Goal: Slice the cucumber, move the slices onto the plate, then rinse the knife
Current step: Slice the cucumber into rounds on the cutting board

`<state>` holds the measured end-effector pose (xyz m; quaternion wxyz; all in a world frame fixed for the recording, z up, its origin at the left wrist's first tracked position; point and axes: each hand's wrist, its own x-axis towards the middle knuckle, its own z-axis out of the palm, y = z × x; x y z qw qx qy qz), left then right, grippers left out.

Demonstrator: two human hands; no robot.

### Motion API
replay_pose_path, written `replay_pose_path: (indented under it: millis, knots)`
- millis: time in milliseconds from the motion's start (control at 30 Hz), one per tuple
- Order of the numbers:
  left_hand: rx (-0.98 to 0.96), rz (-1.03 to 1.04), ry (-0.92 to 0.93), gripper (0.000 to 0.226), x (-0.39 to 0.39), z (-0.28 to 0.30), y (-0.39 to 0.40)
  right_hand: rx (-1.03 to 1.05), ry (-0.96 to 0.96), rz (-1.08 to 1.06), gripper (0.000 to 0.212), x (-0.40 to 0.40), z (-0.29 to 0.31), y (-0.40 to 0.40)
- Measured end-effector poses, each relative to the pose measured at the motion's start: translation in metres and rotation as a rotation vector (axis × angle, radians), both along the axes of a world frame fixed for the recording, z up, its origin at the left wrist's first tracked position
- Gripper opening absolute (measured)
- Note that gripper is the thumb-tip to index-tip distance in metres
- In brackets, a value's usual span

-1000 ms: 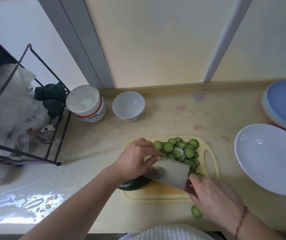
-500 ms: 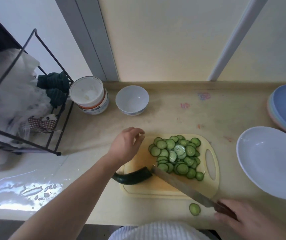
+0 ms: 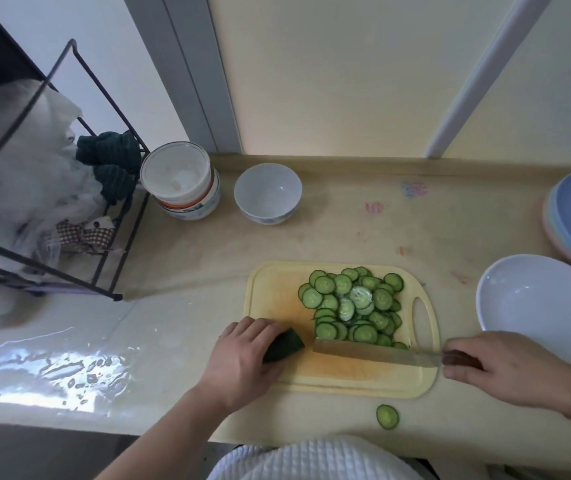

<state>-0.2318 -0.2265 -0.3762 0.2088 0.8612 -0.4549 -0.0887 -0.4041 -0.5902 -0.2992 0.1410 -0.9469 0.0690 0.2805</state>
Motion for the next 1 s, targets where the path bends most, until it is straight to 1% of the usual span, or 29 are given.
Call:
replay_pose_path:
  millis: [67,300,533,667,733,833,867,967,1000]
  knots:
    - [-0.010,0.007,0.008,0.055,0.001,-0.001,0.000,0.003,-0.003,-0.017,0.043,0.007,0.000,-0.002]
    - [-0.024,0.021,0.020,0.053,-0.001,0.001,-0.002,0.047,-0.014,-0.056,0.021,0.024,-0.009,-0.007]
    - [-0.015,0.020,0.035,0.052,-0.001,0.002,-0.004,0.017,-0.038,-0.052,0.029,0.036,-0.011,-0.004]
    - [-0.016,0.021,0.014,0.052,-0.005,0.003,-0.007,0.070,-0.022,-0.063,0.035,0.033,-0.001,0.006]
    - [-0.019,0.028,0.003,0.051,-0.009,0.003,-0.011,0.125,-0.017,-0.095,0.043,0.027,0.003,0.017]
    - [-0.039,0.043,0.000,0.048,-0.015,0.004,-0.017,0.244,-0.031,-0.193,0.069,0.018,0.014,0.043]
    - [-0.045,0.043,0.000,0.048,-0.017,0.004,-0.018,0.288,-0.040,-0.232,0.072,0.016,0.018,0.053]
    - [-0.047,0.031,-0.035,0.045,-0.018,0.003,-0.016,0.365,-0.045,-0.308,0.056,0.016,0.026,0.077]
    - [-0.048,0.041,-0.045,0.044,-0.017,0.002,-0.015,0.391,-0.048,-0.321,0.056,0.019,0.027,0.084]
